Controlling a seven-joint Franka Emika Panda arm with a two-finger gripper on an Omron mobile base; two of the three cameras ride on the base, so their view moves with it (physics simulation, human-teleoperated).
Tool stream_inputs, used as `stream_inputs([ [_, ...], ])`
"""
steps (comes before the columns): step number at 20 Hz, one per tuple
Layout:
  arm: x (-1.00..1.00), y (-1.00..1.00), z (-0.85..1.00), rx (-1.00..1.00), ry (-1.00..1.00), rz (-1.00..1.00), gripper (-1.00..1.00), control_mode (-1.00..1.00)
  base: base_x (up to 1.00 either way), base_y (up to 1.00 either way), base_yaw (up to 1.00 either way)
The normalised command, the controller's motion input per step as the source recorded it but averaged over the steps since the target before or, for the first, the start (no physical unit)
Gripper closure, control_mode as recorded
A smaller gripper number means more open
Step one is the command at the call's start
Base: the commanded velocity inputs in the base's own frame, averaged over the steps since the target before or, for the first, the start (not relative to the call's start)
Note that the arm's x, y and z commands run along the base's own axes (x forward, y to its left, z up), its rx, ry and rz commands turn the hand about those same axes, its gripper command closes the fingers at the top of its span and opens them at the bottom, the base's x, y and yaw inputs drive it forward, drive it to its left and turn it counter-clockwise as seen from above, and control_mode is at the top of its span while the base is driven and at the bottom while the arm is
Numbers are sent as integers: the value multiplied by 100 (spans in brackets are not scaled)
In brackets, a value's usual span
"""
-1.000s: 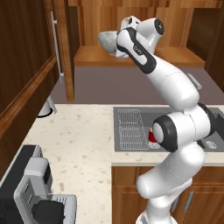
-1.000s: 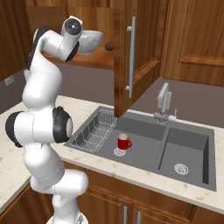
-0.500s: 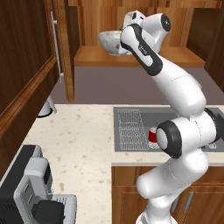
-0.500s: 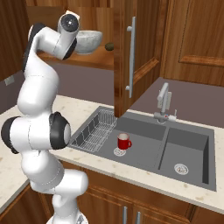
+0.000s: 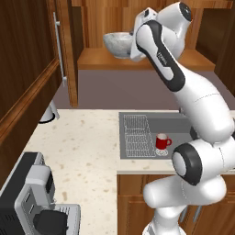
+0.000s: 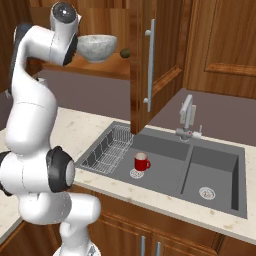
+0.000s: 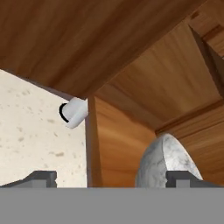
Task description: Pick the mug and place it in the sink. Pick the bowl and place it in the open cabinet and then close the cabinet.
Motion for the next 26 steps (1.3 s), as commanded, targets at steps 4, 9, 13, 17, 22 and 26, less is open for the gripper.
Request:
stream_inputs([
  [4,-94,0,10,-1,1,0,-100,-100,0,0,0],
  [9,-100,0,4,0,-1,0,-100,-100,0,0,0],
  [13,-100,0,0,0,-10,0,-100,-100,0,0,0],
  [17,-100,-1,0,0,-7,0,-100,-100,0,0,0],
  [22,-100,0,0,-4,0,1,-100,-100,0,0,0],
  [26,-100,1,2,-8,0,4,-100,-100,0,0,0],
])
